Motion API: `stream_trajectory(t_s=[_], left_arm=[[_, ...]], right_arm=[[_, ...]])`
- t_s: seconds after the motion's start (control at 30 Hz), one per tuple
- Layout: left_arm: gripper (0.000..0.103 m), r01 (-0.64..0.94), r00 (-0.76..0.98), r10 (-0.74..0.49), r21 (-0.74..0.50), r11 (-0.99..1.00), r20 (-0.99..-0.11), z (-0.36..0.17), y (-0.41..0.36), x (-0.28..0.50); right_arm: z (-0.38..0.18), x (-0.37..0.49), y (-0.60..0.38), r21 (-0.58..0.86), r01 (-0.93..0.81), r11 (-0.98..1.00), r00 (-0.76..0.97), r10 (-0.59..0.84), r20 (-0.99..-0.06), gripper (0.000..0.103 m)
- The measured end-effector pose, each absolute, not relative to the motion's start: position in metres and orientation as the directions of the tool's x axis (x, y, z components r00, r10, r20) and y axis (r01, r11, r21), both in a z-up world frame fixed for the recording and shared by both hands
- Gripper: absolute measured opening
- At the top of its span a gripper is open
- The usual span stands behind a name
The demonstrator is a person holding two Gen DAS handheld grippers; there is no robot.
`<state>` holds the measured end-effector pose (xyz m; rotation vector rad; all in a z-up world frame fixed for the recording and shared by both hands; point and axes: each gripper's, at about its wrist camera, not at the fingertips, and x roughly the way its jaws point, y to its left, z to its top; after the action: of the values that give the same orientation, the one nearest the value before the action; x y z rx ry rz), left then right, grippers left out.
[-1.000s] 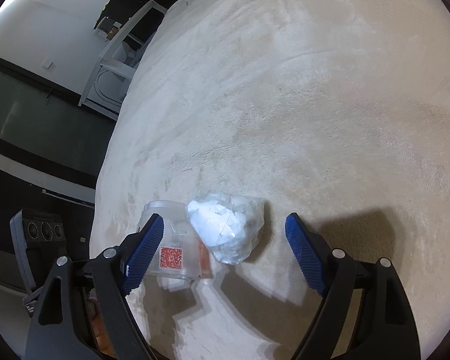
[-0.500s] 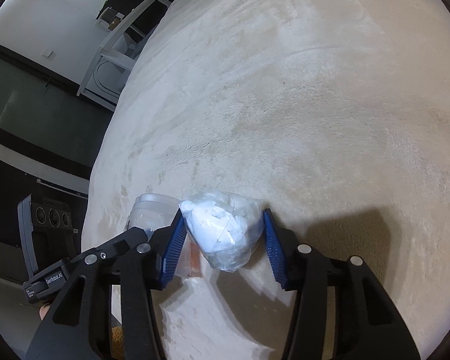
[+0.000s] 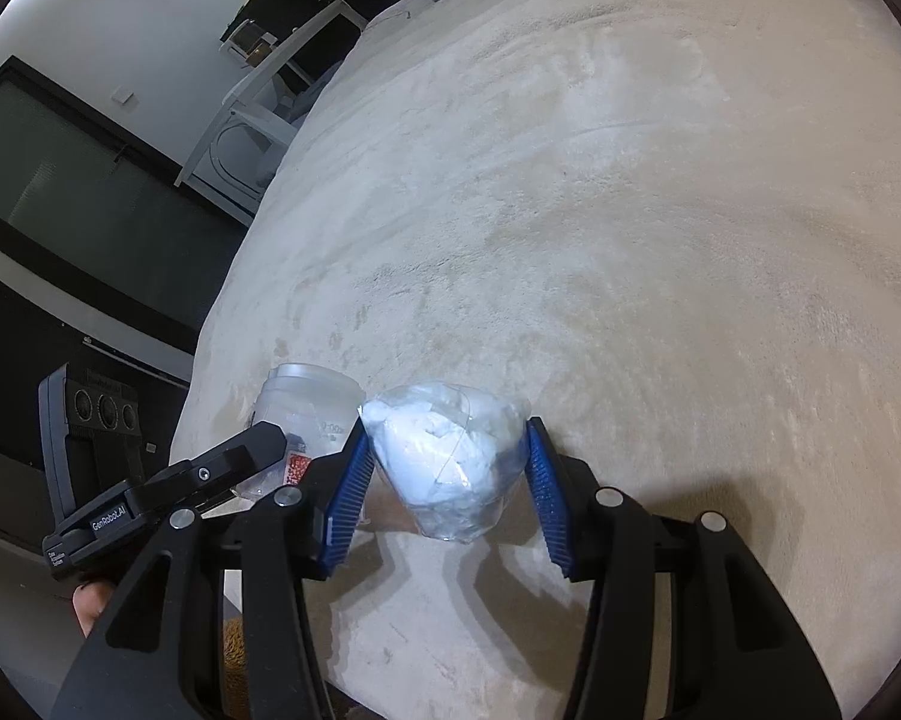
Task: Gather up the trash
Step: 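Carry the tissue ball and plastic cup down to the clear trash bag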
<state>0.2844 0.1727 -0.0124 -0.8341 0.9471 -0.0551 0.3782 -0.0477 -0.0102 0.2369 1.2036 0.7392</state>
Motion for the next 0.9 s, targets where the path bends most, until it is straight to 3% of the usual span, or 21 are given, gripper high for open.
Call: stream_trajectory(t_s=[0.47, 0.9], left_arm=[[0.064, -0.260, 0.649, -0.369, -0.651, 0.714, -0.665, 0.026, 0.144, 0.222], [0.063, -0.219, 0.642, -0.338, -0.587, 0.779, -0.688, 0.038, 0.098, 0.158]], right_arm=[[0.028, 0.311, -0.085, 0.522, -0.429, 0.737, 0.201, 0.641, -0.741, 0.050], [0.034, 0.243, -0.111, 0.523, -0.443, 0.728, 0.193, 0.647, -0.738, 0.050]])
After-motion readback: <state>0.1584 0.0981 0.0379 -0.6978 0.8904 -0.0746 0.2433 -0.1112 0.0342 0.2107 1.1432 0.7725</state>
